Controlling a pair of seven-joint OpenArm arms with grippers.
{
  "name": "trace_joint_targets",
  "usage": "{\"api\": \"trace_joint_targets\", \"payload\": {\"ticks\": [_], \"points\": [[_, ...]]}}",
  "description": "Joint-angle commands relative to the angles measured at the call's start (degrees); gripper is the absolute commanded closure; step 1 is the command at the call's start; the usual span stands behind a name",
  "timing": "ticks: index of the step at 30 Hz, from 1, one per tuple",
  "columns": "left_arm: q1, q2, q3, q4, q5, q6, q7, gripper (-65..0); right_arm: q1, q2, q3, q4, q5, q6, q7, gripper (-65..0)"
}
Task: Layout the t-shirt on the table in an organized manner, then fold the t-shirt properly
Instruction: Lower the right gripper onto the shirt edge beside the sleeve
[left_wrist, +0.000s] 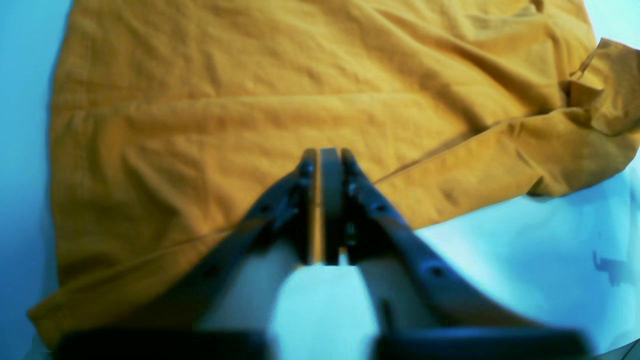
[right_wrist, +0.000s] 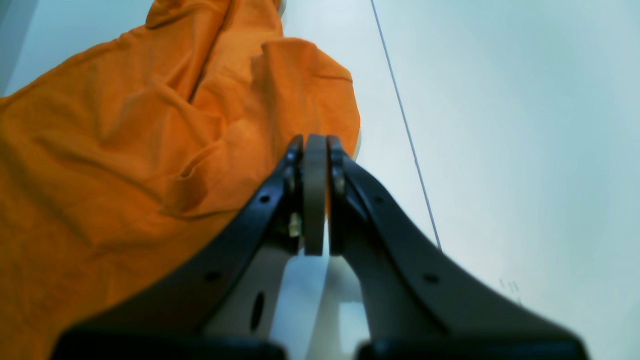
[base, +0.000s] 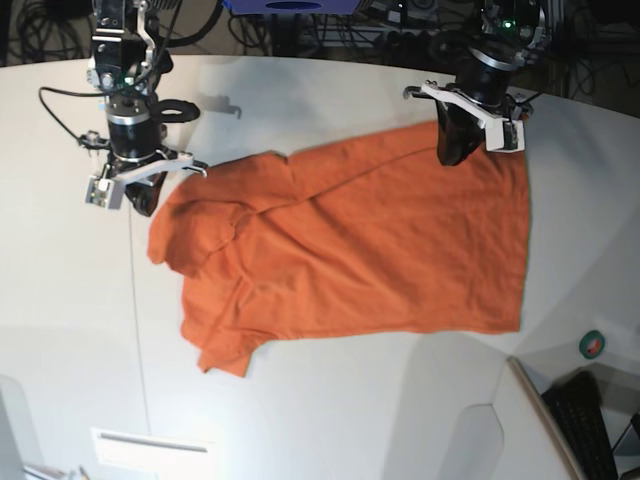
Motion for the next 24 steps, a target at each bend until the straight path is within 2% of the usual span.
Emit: {"api": "trace_joint_targets", "payload": {"ticks": [1, 5, 13, 21, 24], "points": [[0.33, -0.30, -0.23, 1.16, -0.45, -0.05, -1.32, -9.4, 0.23, -0.06, -0.15, 1.36, 0.04, 0.27, 1.47, 0.0], [0.33, -0.30, -0.41, 0.99, -0.54, -0.05, -1.50, -18.9, 0.23, 0.02, -0.15, 1.36, 0.04, 0.27, 1.47, 0.0], [0.42, 0.14, -7.18, 0.72, -0.54, -0.14, -1.41, -36.2, 0.23, 0.20, -0.15, 1.36, -0.14, 0.27, 1.47, 0.0], [1.48, 0.22, -8.14, 0.64, -0.63, -0.23, -1.41, -36.9, 1.47, 0.20, -0.15, 1.44, -0.14, 0.27, 1.30, 0.0], [1.30, 1.02, -8.23, 0.64, -0.63, -0.23, -1.41, -36.9, 2.26, 0.20, -0.23, 2.15, -0.14, 0.27, -2.75, 0.0]]}}
